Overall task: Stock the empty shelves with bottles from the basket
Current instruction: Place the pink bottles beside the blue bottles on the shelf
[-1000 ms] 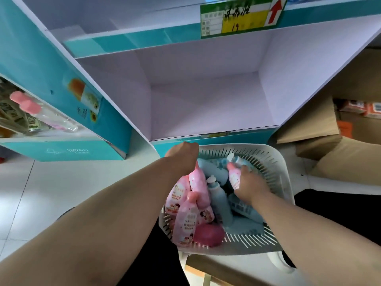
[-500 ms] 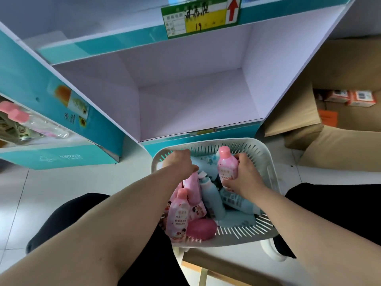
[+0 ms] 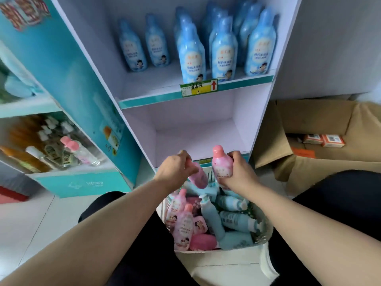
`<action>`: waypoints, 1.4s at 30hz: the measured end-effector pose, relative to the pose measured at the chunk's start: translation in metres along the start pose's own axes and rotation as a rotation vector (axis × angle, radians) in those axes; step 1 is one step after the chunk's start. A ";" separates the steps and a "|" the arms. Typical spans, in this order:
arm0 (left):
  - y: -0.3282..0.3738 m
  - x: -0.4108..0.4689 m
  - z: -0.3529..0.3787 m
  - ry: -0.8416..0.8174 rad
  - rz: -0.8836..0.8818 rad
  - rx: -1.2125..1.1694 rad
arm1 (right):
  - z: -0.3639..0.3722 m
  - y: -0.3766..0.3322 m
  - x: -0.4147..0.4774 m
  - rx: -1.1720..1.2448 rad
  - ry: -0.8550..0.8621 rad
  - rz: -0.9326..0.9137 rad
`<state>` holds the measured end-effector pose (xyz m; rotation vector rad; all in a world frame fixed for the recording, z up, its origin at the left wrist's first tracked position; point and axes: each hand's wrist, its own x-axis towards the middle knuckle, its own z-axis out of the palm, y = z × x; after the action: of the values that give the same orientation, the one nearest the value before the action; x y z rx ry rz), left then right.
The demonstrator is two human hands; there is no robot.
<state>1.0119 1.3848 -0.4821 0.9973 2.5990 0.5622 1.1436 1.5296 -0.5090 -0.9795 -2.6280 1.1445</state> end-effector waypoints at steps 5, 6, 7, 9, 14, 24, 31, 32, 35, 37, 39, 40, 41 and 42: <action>0.039 -0.025 -0.072 0.243 0.140 0.047 | -0.051 -0.046 -0.016 0.047 0.165 -0.146; 0.048 -0.027 -0.088 0.282 0.169 0.079 | -0.061 -0.055 -0.018 0.058 0.191 -0.168; 0.057 -0.030 -0.106 0.329 0.195 0.102 | -0.072 -0.066 -0.021 0.073 0.216 -0.199; 0.073 -0.033 -0.141 0.428 0.206 0.139 | -0.090 -0.084 -0.026 0.114 0.256 -0.256; 0.095 -0.013 -0.214 0.601 0.106 0.148 | -0.117 -0.120 -0.021 0.189 0.299 -0.371; 0.088 0.077 -0.241 0.661 -0.075 0.093 | -0.109 -0.125 0.033 0.260 0.318 -0.485; 0.093 0.125 -0.230 0.643 -0.136 0.220 | -0.102 -0.115 0.060 0.277 0.333 -0.501; 0.092 0.128 -0.228 0.642 -0.148 0.233 | -0.101 -0.114 0.063 0.288 0.330 -0.503; 0.091 0.133 -0.227 0.669 -0.172 0.247 | -0.095 -0.115 0.067 0.310 0.305 -0.506; 0.090 0.131 -0.226 0.668 -0.173 0.267 | -0.092 -0.116 0.068 0.327 0.298 -0.509; 0.087 0.128 -0.223 0.644 -0.151 0.244 | -0.089 -0.117 0.069 0.368 0.291 -0.509; 0.084 0.127 -0.221 0.627 -0.127 0.203 | -0.088 -0.117 0.070 0.399 0.282 -0.507; 0.081 0.126 -0.219 0.614 -0.088 0.143 | -0.088 -0.118 0.070 0.430 0.271 -0.506; 0.078 0.124 -0.217 0.600 -0.041 0.078 | -0.087 -0.118 0.070 0.458 0.260 -0.508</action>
<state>0.8797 1.4694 -0.2727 0.8982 3.1722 0.8654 1.0570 1.5657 -0.3767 -0.3192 -2.0873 1.2855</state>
